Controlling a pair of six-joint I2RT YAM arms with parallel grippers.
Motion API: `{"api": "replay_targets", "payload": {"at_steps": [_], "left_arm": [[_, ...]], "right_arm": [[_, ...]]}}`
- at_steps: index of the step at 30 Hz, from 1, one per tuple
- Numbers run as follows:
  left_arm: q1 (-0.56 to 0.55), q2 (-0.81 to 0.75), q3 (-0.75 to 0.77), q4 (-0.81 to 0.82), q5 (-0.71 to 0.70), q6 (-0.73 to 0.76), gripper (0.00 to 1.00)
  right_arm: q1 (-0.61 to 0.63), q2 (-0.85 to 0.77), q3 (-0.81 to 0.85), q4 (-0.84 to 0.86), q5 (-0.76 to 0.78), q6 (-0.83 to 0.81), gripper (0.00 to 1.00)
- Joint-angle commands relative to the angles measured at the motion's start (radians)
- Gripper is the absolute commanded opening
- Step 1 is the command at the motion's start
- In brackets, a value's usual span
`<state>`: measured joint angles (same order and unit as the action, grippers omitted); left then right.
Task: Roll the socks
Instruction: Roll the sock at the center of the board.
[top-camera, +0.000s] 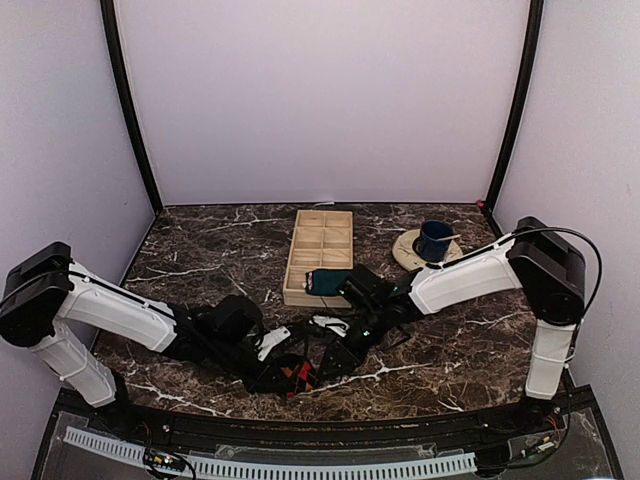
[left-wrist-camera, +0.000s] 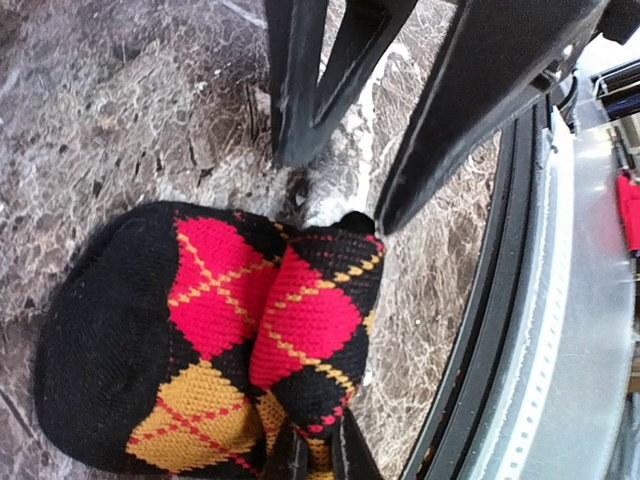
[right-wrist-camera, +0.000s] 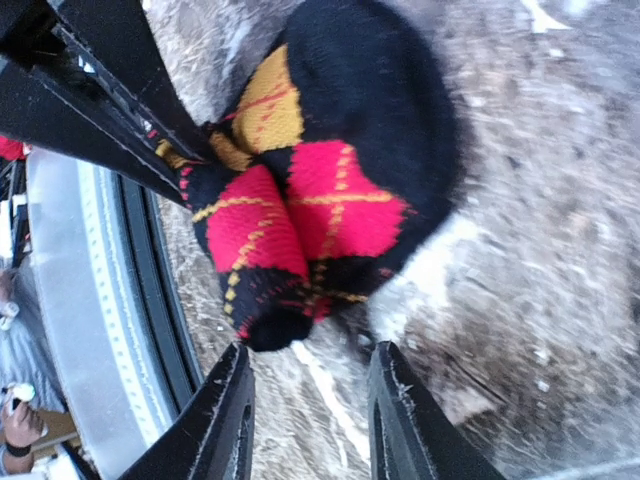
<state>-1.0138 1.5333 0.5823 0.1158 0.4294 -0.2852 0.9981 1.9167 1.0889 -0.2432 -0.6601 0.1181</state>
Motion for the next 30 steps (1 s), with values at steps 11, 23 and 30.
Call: {"api": "replay_targets", "payload": {"at_steps": [11,23,30], "left_arm": [[0.126,0.136,0.029,-0.076,0.28,-0.021,0.0],[0.21,0.22,0.092,-0.141,0.414,0.012,0.0],[0.251,0.275,0.143,-0.223,0.463,0.071,0.0]], "right_arm": [[0.025,-0.178,-0.151,0.18,0.261,-0.041,0.36],[0.227,-0.278,-0.258,0.284,0.58,-0.235,0.36],[0.318,-0.247,-0.242,0.304,0.711,-0.366,0.41]]}}
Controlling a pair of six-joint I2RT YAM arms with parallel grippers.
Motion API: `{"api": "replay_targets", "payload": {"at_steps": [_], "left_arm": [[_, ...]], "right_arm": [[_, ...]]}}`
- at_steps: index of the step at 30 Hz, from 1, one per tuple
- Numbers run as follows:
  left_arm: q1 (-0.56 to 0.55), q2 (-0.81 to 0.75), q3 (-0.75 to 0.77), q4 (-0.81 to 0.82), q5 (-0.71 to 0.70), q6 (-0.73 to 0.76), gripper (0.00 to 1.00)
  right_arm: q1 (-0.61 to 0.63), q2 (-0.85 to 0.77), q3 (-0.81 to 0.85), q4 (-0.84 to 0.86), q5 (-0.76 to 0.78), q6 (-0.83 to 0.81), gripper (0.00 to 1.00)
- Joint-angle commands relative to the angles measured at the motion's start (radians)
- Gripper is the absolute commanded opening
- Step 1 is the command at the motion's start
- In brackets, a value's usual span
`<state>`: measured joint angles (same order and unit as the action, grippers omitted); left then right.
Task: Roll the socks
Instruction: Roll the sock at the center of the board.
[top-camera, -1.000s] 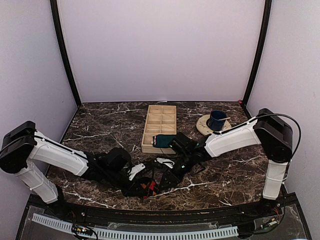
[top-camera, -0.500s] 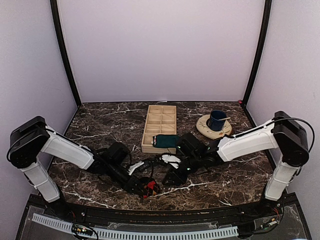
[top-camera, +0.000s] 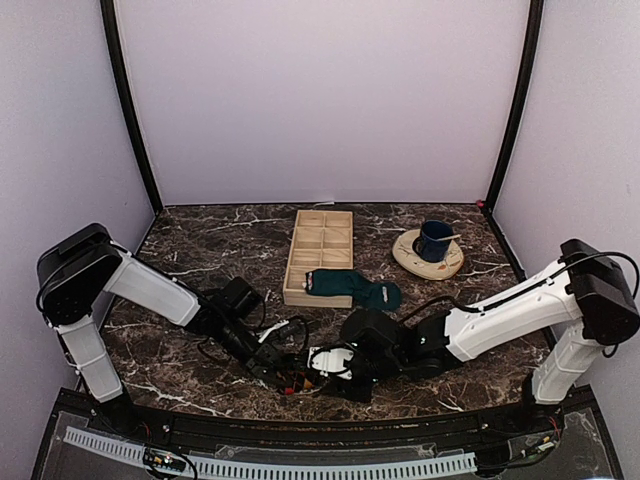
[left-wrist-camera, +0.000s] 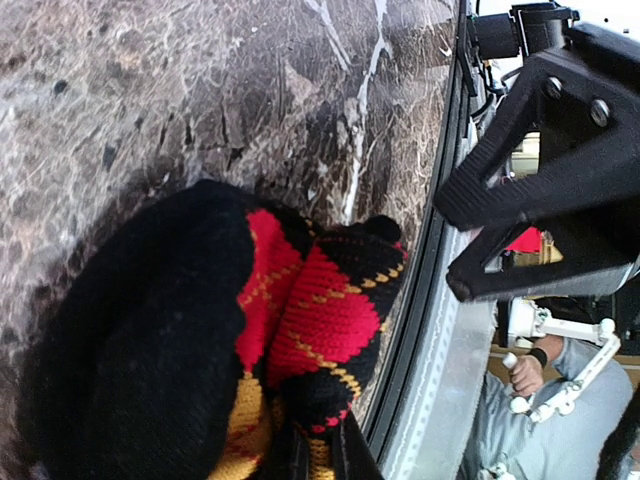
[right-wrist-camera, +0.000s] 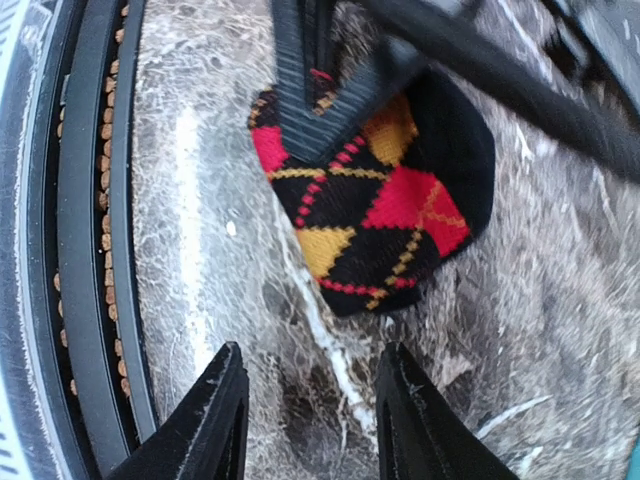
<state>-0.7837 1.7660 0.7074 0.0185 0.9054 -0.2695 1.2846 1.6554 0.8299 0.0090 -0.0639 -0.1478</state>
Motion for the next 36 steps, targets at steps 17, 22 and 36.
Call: {"api": "replay_targets", "payload": {"at_steps": [17,22,36], "left_arm": [[0.059,0.115,0.073,-0.216,0.045,0.134,0.0],[0.059,0.135,0.081,-0.234,0.058,0.153,0.0],[0.075,0.158,0.108,-0.288,0.077,0.206,0.0]], "right_arm": [[0.093,0.145,0.126,0.065,0.277,-0.309,0.45],[0.101,0.151,0.133,0.068,0.313,-0.343,0.45],[0.103,0.218,0.201,-0.009,0.247,-0.372,0.45]]}}
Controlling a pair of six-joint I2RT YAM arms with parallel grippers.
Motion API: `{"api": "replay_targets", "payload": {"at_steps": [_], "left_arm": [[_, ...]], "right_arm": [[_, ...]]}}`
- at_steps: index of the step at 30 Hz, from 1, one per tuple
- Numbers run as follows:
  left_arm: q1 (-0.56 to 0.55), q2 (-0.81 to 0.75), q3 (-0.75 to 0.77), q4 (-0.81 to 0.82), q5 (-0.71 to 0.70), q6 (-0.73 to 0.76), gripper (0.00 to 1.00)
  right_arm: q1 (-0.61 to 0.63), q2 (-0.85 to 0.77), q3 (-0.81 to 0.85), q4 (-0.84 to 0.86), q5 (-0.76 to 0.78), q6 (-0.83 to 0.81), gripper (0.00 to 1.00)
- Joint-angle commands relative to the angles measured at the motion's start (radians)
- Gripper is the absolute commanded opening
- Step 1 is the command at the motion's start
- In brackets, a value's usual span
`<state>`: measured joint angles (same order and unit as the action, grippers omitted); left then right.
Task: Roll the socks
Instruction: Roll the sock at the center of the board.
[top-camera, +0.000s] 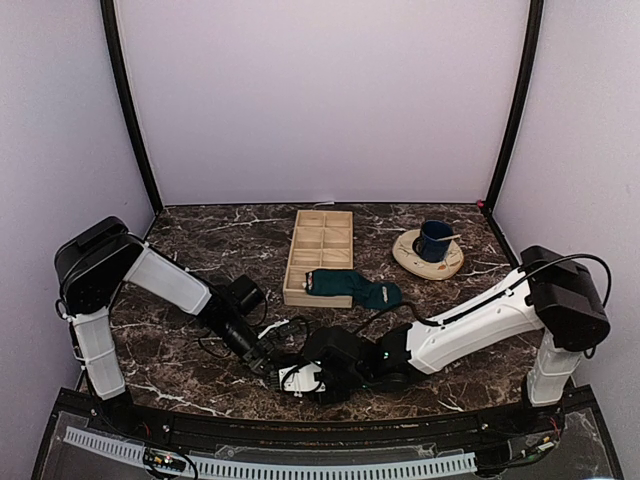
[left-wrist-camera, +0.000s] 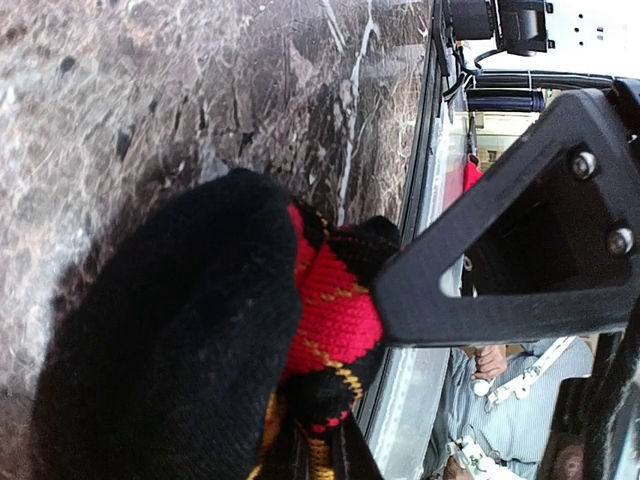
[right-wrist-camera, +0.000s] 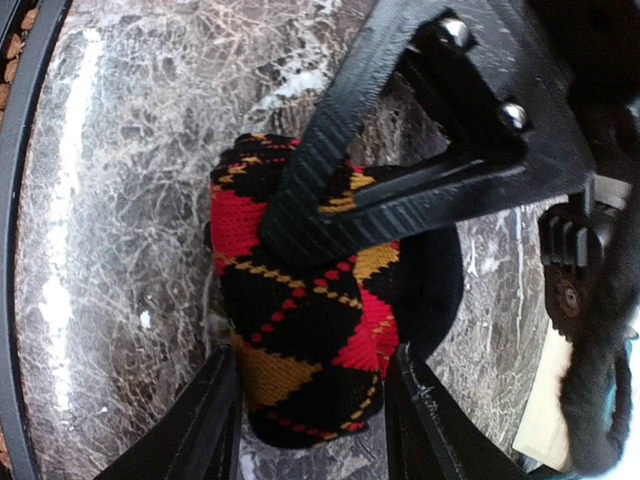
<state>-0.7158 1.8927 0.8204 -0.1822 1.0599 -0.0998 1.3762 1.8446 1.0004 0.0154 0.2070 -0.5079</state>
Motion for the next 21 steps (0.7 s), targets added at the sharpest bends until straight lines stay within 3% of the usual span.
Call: {"api": "replay_targets", "payload": {"at_steps": [1,9,19,21], "left_arm": [[0.007,0.033,-0.003,-0.089,-0.076,0.038,0.0],[0.013,0.043,0.013,-0.118,-0.069,0.062,0.0],[0.018,0.025,0.018,-0.125,-0.098,0.053,0.0],[0.018,0.003,0.015,-0.121,-0.124,0.039,0.1]], "right_arm": [[0.011,0.034,0.032,-0.019,-0.026,-0.011,0.44],[-0.008,0.05,0.017,-0.024,-0.046,0.006,0.35],[-0.061,0.057,0.025,-0.079,-0.135,0.045,0.09],[-0.068,0.057,0.025,-0.088,-0.155,0.056,0.07]]}}
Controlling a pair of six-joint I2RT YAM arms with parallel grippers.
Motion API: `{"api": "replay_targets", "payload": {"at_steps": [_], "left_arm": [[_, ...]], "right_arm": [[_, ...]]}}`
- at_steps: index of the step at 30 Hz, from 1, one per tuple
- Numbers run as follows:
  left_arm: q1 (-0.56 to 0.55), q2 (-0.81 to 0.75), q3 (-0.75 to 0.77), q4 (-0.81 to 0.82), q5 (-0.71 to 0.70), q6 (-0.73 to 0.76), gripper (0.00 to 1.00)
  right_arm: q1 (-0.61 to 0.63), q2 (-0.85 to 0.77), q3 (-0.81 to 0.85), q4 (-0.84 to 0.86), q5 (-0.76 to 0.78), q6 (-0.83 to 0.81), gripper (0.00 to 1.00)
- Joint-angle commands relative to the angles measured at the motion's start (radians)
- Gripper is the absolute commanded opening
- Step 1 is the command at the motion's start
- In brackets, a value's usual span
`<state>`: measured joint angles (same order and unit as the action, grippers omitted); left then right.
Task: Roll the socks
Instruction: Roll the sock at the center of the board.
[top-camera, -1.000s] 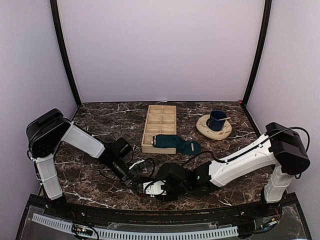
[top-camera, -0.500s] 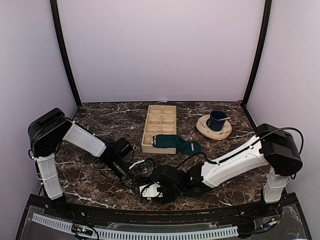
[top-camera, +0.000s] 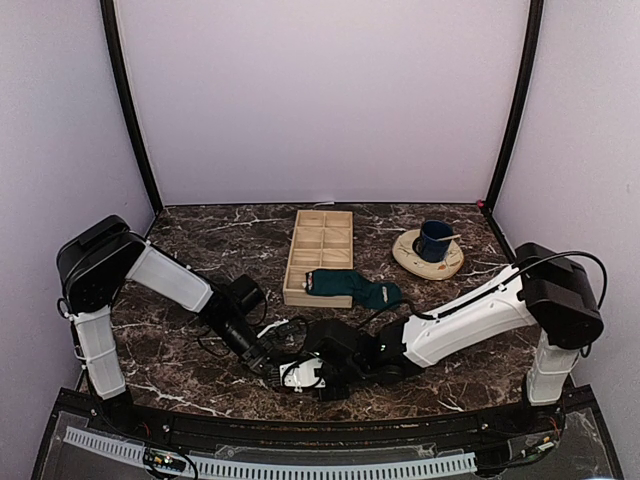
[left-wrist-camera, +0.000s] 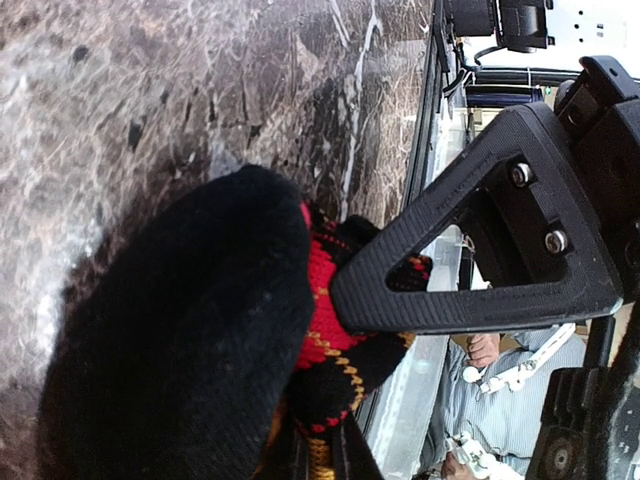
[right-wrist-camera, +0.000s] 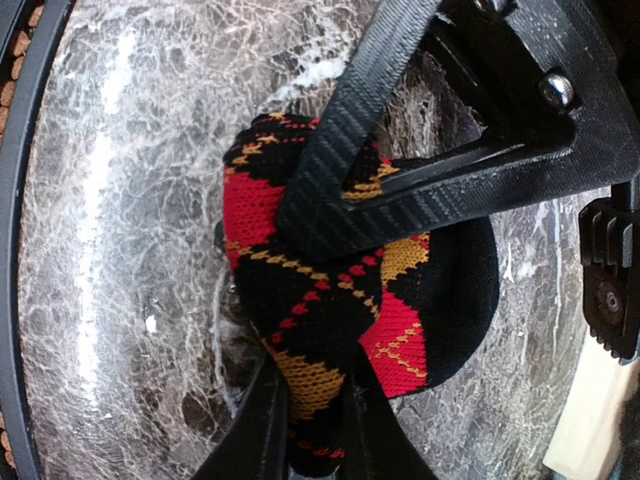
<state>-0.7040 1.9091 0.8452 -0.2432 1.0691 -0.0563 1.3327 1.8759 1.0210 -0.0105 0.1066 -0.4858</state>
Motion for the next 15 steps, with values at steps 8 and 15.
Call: {"api": "replay_targets", "payload": {"at_steps": [8,15], "left_arm": [[0.009,-0.112,-0.016,-0.042,-0.205,-0.071,0.31],[0.009,-0.208,-0.048,-0.033,-0.263,-0.117,0.37]], "right_arm": [[-0.048,0.045,0.022,-0.114,-0.126,0.082,0.04],[-0.071,0.061,0.067,-0.159,-0.186,0.135,0.04]]}}
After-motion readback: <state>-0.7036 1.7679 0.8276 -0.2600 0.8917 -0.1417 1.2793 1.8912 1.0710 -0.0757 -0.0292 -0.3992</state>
